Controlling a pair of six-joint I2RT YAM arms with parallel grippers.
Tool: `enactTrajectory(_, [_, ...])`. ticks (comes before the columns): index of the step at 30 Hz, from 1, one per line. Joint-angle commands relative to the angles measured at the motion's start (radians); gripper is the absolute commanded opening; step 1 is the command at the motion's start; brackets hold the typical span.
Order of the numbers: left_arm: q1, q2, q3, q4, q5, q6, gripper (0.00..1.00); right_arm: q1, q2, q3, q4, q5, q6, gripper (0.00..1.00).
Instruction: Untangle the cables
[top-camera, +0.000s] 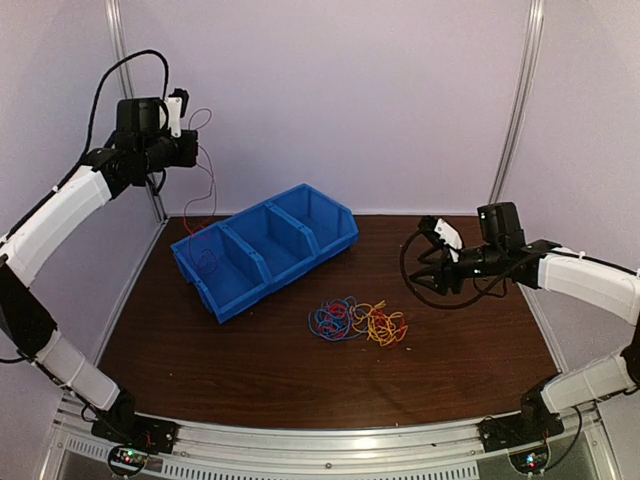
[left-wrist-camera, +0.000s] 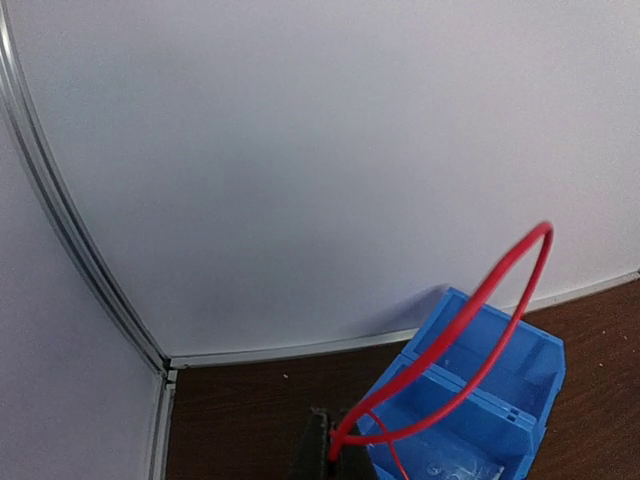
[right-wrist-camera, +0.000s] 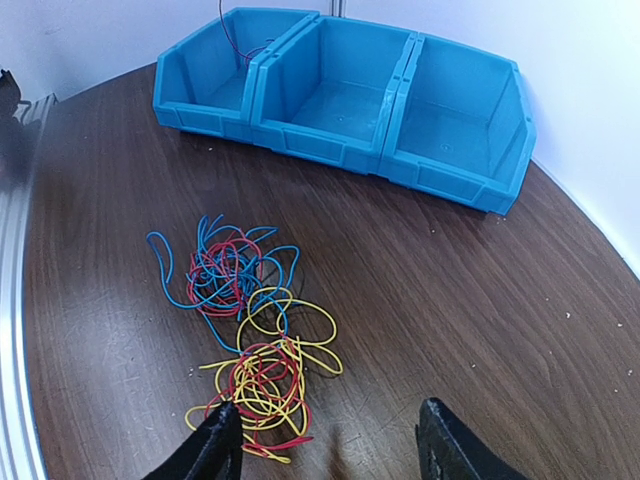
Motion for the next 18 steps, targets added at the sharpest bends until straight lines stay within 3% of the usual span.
enactTrajectory(1, [0.003,0.033,-0.12,0.055,0.14,-0.085,0.0,-0.004,0.01,-0.011,0.013,0.02,-0.017,0.6])
enactTrajectory(7, [0.003,0.025,-0.289,0.111,0.191,-0.158,0.0,-0.004,0.027,-0.01,0.008,0.021,-0.025,0.6])
enactTrajectory(18, [0.003,0.052,-0.372,0.043,0.122,-0.183,0.0,-0.004,0.051,-0.006,-0.001,0.022,-0.04,0.6])
